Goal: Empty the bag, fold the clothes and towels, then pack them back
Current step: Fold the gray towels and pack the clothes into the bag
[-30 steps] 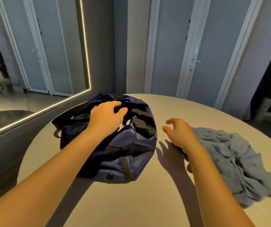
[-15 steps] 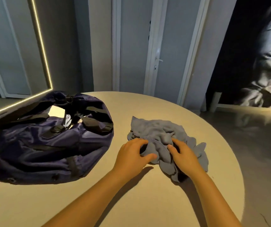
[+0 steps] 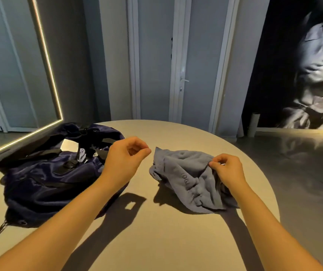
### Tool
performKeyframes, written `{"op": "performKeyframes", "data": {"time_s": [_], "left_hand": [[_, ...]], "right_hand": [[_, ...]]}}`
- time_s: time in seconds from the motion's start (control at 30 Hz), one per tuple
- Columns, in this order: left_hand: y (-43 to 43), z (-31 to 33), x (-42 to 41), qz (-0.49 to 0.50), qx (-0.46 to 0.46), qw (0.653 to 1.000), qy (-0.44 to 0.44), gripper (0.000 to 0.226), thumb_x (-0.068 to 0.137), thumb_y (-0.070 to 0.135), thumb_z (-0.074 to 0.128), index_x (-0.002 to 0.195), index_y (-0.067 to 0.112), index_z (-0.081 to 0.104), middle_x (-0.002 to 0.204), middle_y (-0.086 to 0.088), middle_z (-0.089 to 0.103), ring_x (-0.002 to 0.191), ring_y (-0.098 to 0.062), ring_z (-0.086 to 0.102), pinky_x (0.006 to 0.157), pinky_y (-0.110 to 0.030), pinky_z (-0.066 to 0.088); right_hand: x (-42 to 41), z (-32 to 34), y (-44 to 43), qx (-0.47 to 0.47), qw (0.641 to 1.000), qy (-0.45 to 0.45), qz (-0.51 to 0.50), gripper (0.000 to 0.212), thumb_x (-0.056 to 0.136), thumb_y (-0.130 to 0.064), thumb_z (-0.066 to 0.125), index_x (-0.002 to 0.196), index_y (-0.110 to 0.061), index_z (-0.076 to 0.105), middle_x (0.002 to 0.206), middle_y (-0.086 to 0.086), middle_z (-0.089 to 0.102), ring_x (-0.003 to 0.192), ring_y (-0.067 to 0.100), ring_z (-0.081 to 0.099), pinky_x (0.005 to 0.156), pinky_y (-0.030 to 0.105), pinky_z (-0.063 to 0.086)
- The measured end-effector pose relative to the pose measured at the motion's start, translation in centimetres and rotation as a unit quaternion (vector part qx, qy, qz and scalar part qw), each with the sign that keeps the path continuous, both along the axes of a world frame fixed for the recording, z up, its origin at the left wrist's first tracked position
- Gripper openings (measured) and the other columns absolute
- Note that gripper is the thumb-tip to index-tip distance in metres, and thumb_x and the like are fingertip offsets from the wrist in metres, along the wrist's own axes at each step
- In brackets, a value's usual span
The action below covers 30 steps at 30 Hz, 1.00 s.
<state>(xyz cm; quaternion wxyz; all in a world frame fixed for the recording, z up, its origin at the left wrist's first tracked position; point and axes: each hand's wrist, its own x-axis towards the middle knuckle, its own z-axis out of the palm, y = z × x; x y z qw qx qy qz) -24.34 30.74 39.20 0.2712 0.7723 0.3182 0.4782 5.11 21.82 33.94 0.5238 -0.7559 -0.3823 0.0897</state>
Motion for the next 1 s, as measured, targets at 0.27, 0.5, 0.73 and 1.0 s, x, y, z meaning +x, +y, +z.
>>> {"op": "performKeyframes", "data": {"time_s": [0.27,0.5,0.73,1.0], "left_hand": [[-1.8,-0.5,-0.7,-0.034,-0.092,0.983,0.155,0.016,0.088,0.03,0.079,0.099,0.023,0.07,0.092,0.005,0.073,0.083,-0.01,0.069,0.082,-0.037,0.059],[-5.4,-2.0,1.5,-0.154,-0.123,0.969,0.151,0.067,0.082,0.043,0.083,0.142,0.032,0.054,0.132,0.023,0.047,0.112,0.009,0.048,0.085,-0.007,0.041],[-5.9,-2.7,3.2,-0.199,-0.186,0.961,0.05,0.013,0.094,0.004,0.069,0.089,0.012,0.077,0.099,-0.001,0.077,0.096,-0.015,0.072,0.082,-0.026,0.056],[-3.8,-8.6,2.6,-0.043,-0.002,0.97,0.239,0.023,0.097,0.023,0.066,0.121,0.022,0.067,0.117,0.009,0.065,0.108,-0.016,0.062,0.085,-0.03,0.05]], "right_hand": [[-4.3,6.3,-2.1,0.004,0.991,0.038,0.131,0.011,0.099,-0.024,0.064,0.095,-0.015,0.072,0.098,0.003,0.07,0.094,0.021,0.063,0.074,0.028,0.05],[-5.5,12.1,-5.9,0.047,0.971,0.077,0.223,0.017,0.104,-0.024,0.057,0.1,-0.012,0.069,0.095,0.003,0.071,0.086,0.017,0.067,0.074,0.031,0.054],[-2.9,10.3,-6.2,0.041,0.986,0.116,0.112,0.011,0.101,-0.016,0.057,0.101,-0.01,0.066,0.1,0.008,0.068,0.095,0.027,0.064,0.074,0.035,0.052],[-5.9,0.7,-10.4,-0.091,0.988,-0.128,0.008,0.029,0.093,-0.02,0.059,0.068,-0.013,0.047,0.064,0.004,0.047,0.059,0.021,0.045,0.056,0.039,0.037]]}}
